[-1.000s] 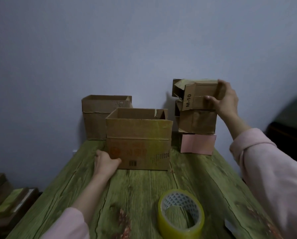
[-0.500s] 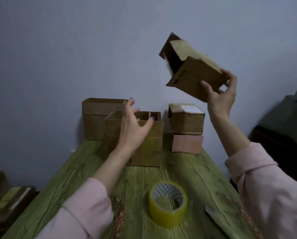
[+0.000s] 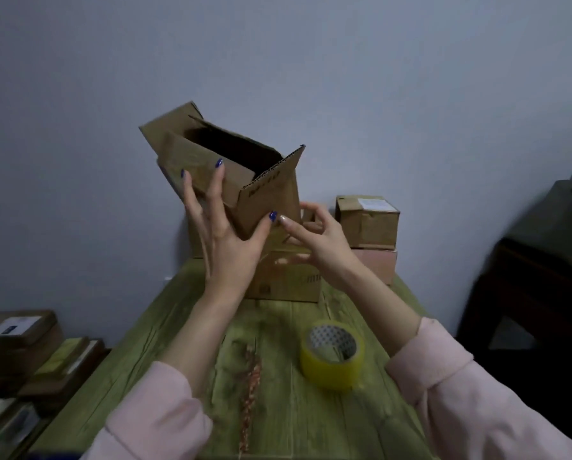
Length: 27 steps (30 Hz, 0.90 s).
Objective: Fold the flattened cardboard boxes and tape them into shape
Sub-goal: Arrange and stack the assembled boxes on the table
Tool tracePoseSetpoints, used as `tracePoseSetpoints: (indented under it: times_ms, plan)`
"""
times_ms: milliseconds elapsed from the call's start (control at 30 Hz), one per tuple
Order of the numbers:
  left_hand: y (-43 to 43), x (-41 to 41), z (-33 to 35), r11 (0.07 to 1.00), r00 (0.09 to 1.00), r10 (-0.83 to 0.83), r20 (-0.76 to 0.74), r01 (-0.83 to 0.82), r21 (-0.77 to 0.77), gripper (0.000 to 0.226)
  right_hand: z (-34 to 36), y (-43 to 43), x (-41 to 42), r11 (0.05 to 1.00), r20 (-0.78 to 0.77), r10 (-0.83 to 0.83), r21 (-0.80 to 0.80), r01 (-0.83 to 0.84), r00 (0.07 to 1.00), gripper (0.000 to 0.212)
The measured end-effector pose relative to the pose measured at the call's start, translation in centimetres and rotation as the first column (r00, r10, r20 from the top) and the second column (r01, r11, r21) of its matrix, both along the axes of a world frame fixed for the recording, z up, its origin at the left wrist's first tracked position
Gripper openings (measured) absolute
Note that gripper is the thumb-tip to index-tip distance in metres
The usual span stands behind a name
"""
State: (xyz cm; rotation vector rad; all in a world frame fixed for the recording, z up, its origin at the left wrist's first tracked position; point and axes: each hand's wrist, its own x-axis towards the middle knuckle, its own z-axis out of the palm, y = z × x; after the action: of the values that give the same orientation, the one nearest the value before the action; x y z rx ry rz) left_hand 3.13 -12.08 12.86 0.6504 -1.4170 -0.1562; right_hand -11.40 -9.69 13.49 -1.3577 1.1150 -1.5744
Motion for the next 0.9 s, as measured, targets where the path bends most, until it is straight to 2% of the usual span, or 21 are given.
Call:
tracePoseSetpoints:
  times_ms: [167,300,367,467,567,633,667,700,767,833,900]
  plan:
    - [1.6,4.6,-5.1,0.976,0.990,0.116,0.080,-0.129,0.175,0.079,-3.1,-0.8,3.1,0.974,-0.330,0.142,0.213,-0.073,0.933,0.041]
    - [2.8,6.1,-9.7,0.937,0.978,0.126,0.166,-0.172,0.305,0.079,-6.5,-1.6,5.1,0.922,-0.619,0.305,0.383,-0.061,0.724,0.040]
    - [3.0,6.4,-11.6,0.938,0.973,0.101,0.206,-0.163,0.308,0.080,-7.3,-1.8,5.1,0.918,-0.680,0.306,0.395,-0.018,0.666,0.035]
    - [2.6,6.0,-13.2,0.931,0.968,0.087,0.236,-0.163,0.325,0.082,-6.1,-1.9,3.0,0.934,-0.687,0.286,0.356,-0.033,0.668,0.022]
    - [1.4,5.2,-13.9,0.925,0.969,0.096,0.229,-0.172,0.340,0.089,-3.5,-1.8,-0.8,0.983,-0.568,0.101,0.181,0.004,0.817,0.021]
    - [0.5,4.7,-13.9,0.921,0.969,0.089,0.230,-0.168,0.352,0.093,-2.1,-2.5,-3.9,0.981,-0.447,-0.165,0.020,0.194,0.879,0.022]
    - [0.0,4.5,-13.8,0.918,0.970,0.089,0.228,-0.169,0.359,0.094,-1.7,-3.2,-5.5,0.946,-0.433,-0.309,-0.045,0.322,0.847,0.023]
    - [-0.4,4.3,-13.8,0.916,0.969,0.096,0.226,-0.175,0.362,0.094,-1.4,-4.0,-7.1,0.891,-0.462,-0.435,-0.101,0.442,0.773,0.024]
    - [-0.9,4.0,-14.0,0.914,0.968,0.110,0.225,-0.187,0.360,0.093,-1.2,-5.8,-10.4,0.753,-0.546,-0.618,-0.202,0.627,0.566,0.030]
    - [-1.4,4.0,-14.6,0.913,0.970,0.111,0.217,-0.185,0.363,0.093,-1.2,-7.7,-13.4,0.656,-0.581,-0.693,-0.263,0.707,0.427,0.038]
    - [-2.1,4.4,-15.1,0.907,0.973,0.109,0.203,-0.181,0.379,0.094,-1.3,-9.2,-15.7,0.613,-0.602,-0.710,-0.272,0.742,0.366,0.052]
